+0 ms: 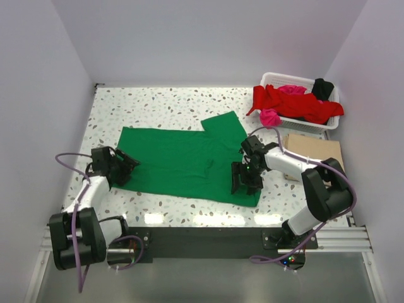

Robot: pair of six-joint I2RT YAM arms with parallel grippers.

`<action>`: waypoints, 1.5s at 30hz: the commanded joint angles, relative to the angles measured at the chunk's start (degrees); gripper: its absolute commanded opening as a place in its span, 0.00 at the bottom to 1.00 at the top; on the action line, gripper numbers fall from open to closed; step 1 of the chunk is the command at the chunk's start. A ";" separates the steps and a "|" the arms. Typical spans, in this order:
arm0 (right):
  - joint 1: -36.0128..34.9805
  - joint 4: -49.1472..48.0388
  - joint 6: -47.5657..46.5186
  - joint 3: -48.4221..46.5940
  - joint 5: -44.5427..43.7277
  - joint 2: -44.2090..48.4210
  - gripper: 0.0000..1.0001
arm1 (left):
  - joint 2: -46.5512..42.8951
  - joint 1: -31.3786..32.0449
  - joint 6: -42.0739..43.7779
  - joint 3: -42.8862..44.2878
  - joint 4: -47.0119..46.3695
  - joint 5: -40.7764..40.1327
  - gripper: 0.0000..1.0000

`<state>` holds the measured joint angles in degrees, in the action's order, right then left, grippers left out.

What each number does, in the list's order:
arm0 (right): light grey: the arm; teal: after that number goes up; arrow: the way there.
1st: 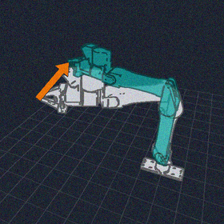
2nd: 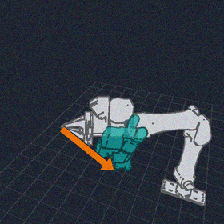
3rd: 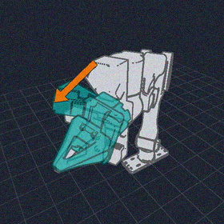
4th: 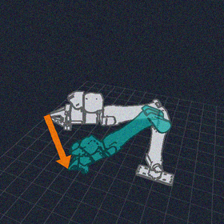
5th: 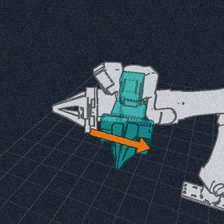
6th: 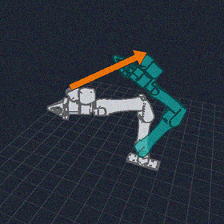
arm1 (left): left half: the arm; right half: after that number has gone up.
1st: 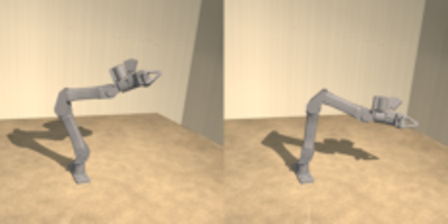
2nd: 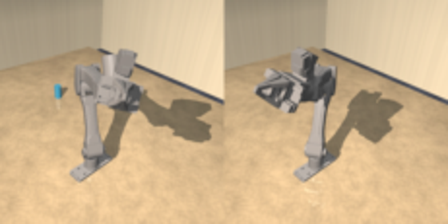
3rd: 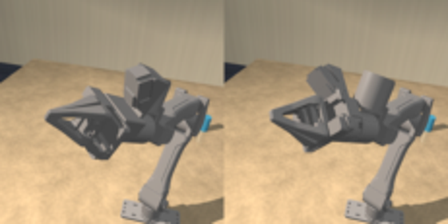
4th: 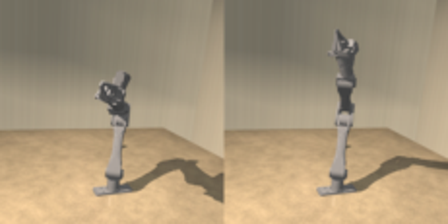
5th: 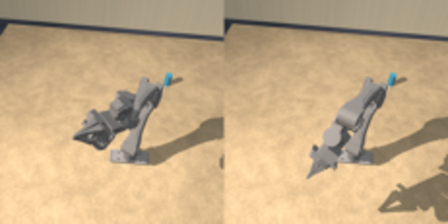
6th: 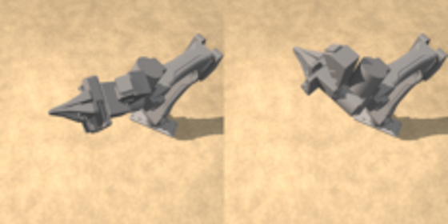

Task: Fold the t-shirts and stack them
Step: Fold the tshirt

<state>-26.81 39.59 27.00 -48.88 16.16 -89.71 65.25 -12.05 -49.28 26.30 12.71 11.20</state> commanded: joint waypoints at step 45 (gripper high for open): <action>9.58 0.13 -10.48 -87.61 -27.68 -55.30 0.54 | 40.74 0.36 24.84 51.56 -4.54 -3.11 0.69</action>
<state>-18.24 42.17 17.23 -133.19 -9.85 -144.70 105.16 -11.97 -26.04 74.65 11.03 8.54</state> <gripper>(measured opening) 0.538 0.690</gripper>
